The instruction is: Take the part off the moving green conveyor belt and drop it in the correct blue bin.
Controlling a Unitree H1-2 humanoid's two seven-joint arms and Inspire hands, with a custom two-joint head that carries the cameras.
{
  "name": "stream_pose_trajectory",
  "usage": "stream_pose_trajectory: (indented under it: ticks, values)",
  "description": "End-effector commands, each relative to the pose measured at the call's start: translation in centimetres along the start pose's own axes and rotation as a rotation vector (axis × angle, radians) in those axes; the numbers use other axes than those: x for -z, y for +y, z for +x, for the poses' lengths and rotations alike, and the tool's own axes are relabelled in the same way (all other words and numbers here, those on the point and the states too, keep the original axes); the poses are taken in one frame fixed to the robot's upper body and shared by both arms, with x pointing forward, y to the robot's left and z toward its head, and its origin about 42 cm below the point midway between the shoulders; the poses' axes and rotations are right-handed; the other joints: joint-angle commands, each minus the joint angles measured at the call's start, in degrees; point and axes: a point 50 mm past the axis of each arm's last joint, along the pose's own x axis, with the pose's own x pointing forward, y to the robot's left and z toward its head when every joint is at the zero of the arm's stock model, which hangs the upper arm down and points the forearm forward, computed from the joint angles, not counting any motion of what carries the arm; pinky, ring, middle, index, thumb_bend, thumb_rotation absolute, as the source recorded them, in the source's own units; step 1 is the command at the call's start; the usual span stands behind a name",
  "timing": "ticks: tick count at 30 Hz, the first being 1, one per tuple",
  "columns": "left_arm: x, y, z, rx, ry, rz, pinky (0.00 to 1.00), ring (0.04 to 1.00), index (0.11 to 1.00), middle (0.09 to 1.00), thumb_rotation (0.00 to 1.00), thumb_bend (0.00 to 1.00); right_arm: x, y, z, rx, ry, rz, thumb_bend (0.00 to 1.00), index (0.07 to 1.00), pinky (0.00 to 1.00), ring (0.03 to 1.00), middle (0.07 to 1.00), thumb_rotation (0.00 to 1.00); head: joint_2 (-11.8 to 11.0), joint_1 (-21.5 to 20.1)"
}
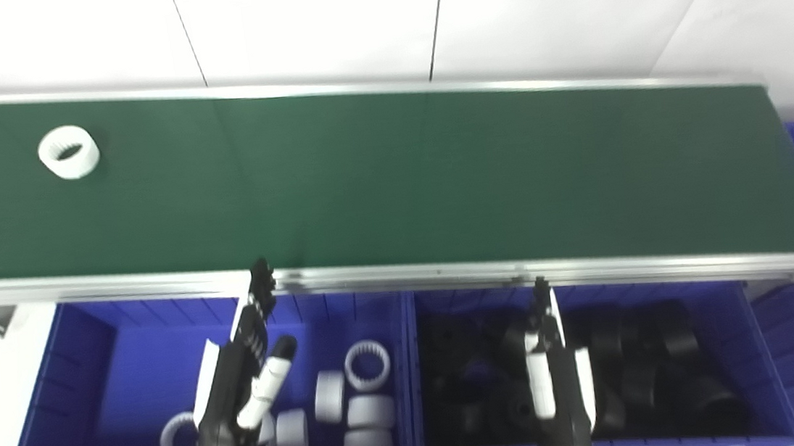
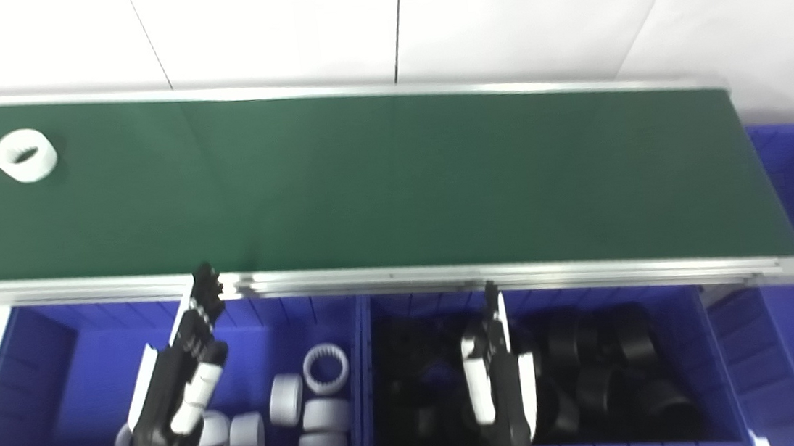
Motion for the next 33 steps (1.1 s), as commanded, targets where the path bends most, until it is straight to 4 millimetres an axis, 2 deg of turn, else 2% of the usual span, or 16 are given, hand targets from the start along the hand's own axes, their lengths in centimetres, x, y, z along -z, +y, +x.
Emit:
stream_pose_trajectory:
  ticks: [1,2,4,8,9,10,11,14,17,19,25,31,33]
  values:
    - [-0.4,-0.3,0.2,-0.005,-0.05,0.002,1.0,1.0,1.0,1.0,0.79,0.69,-0.5,-0.1,0.0,-0.007,-0.061,0.018,0.72,1.0,0.97,0.996,1.0,1.0,-1.01,0.89]
    - [-0.3,-0.3,0.2,-0.006,-0.048,0.003,1.0,1.0,1.0,1.0,0.79,0.7,-0.4,-0.2,0.1,-0.008,-0.061,0.019,0.72,1.0,0.97,0.996,1.0,1.0,-1.01,0.89]
    - [0.0,-0.6,0.1,-0.001,-0.034,0.021,1.0,1.0,1.0,1.0,0.81,0.7,-0.1,-0.5,0.1,-0.01,-0.057,0.018,0.71,1.0,0.96,0.993,1.0,1.0,-3.04,2.66]
    - [0.4,-1.1,0.2,0.005,-0.028,0.015,1.0,1.0,1.0,1.0,0.81,0.67,0.5,-1.0,0.3,-0.012,-0.041,0.023,0.71,1.0,0.97,0.993,1.0,1.0,-5.36,4.68]
    - [0.5,-1.2,0.2,0.004,-0.031,0.02,1.0,1.0,1.0,1.0,0.8,0.67,0.6,-1.1,0.4,-0.012,-0.038,0.025,0.71,1.0,0.97,0.995,1.0,1.0,-5.36,4.68]
    - [0.7,-1.4,0.3,0.003,-0.031,0.024,0.95,0.996,1.0,1.0,0.81,0.67,0.7,-1.3,0.5,-0.012,-0.033,0.026,0.71,1.0,0.97,0.993,1.0,1.0,-6.28,5.5]
    - [0.8,-1.5,0.3,0.003,-0.031,0.023,0.9,0.987,1.0,1.0,0.81,0.67,0.8,-1.4,0.5,-0.015,-0.03,0.032,0.7,1.0,0.98,0.995,1.0,1.0,-6.28,5.5]
    - [1.1,-1.8,0.4,0.003,-0.025,-0.003,0.88,0.98,1.0,1.0,0.8,0.66,1.0,-1.7,0.6,-0.017,-0.024,0.029,0.69,1.0,0.97,0.992,1.0,1.0,-7.41,6.81]
    - [1.2,-2.1,0.4,-0.003,-0.021,-0.009,0.89,0.977,1.0,1.0,0.79,0.68,1.2,-2.0,0.8,-0.018,-0.022,0.024,0.68,1.0,0.96,0.988,1.0,1.0,-7.87,7.6]
    - [1.3,-2.4,0.6,-0.009,-0.018,0.005,0.84,0.954,1.0,1.0,0.81,0.66,1.3,-2.2,0.9,-0.017,-0.019,0.021,0.7,1.0,0.96,0.987,1.0,1.0,-8.73,9.03]
    - [1.6,-3.5,0.8,-0.012,-0.008,0.004,0.77,0.911,1.0,0.979,0.8,0.68,1.9,-3.2,1.1,-0.012,0.001,0.032,0.73,1.0,0.96,0.993,1.0,1.0,-10.5,13.04]
    - [2.0,-4.6,1.5,0.031,-0.008,-0.018,0.86,0.944,1.0,0.996,0.76,0.65,2.0,-4.5,1.5,-0.013,0.008,0.061,0.75,1.0,1.0,1.0,1.0,1.0,-10.07,18.98]
    - [1.8,-5.1,1.6,0.028,-0.017,-0.015,0.88,0.943,0.989,0.991,0.74,0.67,2.0,-5.0,1.6,-0.018,0.005,0.072,0.78,1.0,1.0,1.0,1.0,1.0,-9.69,20.75]
